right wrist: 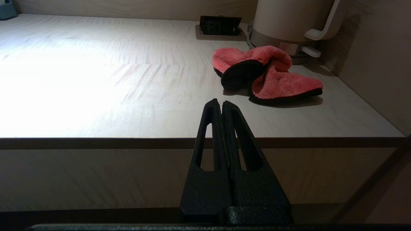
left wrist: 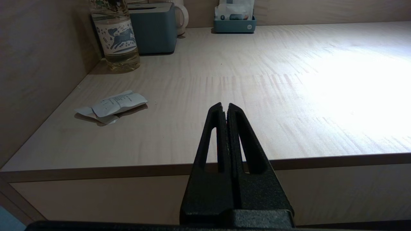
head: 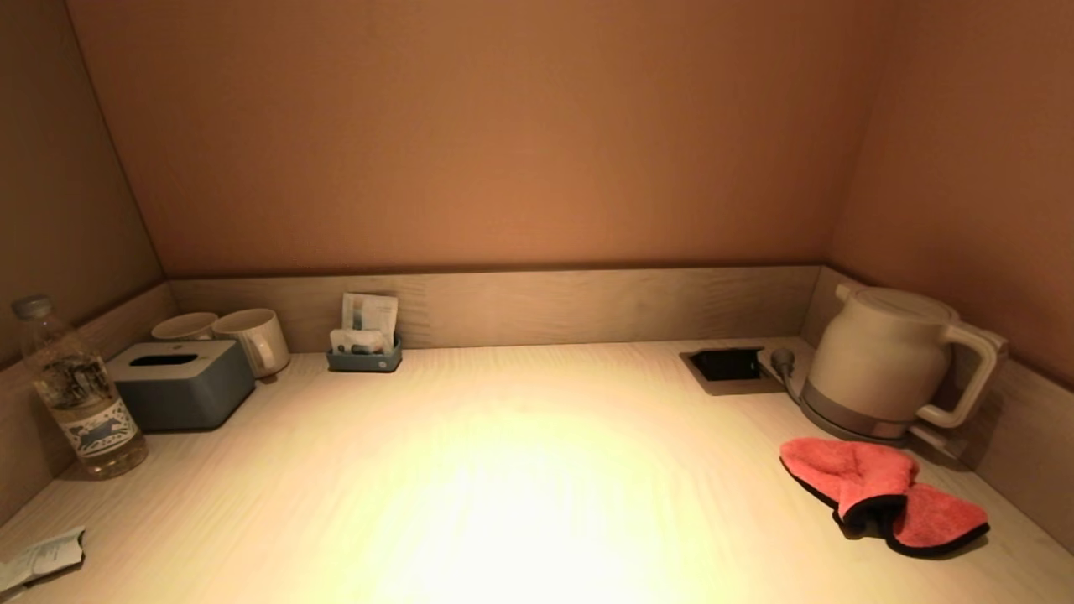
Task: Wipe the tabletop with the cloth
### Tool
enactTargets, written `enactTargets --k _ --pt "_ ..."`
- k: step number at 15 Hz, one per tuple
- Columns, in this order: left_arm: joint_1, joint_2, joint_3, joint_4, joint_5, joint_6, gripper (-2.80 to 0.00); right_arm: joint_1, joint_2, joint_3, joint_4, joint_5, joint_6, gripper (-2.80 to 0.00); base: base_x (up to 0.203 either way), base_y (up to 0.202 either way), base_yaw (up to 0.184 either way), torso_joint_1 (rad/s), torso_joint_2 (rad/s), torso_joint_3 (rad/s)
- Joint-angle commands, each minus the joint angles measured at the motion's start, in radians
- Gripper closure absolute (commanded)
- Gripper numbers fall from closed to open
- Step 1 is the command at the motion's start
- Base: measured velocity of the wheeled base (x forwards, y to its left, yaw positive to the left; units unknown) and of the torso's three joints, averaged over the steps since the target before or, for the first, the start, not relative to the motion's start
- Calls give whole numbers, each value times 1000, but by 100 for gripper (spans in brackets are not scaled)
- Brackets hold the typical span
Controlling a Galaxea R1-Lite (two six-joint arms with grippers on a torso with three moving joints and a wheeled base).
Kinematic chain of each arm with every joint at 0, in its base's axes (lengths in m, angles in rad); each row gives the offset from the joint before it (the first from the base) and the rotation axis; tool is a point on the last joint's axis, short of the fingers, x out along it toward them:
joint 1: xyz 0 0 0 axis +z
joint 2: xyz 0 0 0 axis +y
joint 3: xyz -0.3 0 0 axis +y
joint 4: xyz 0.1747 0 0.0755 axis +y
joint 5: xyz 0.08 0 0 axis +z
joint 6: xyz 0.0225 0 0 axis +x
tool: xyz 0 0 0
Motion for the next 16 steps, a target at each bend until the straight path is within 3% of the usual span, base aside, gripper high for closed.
enactTargets --k 1,16 --pt "1 1 1 1 0 0 0 1 0 0 0 0 -1 0 0 0 0 0 0 0" --pt "1 0 -1 1 0 0 0 -1 0 1 -2 0 -4 0 0 0 0 0 0 0"
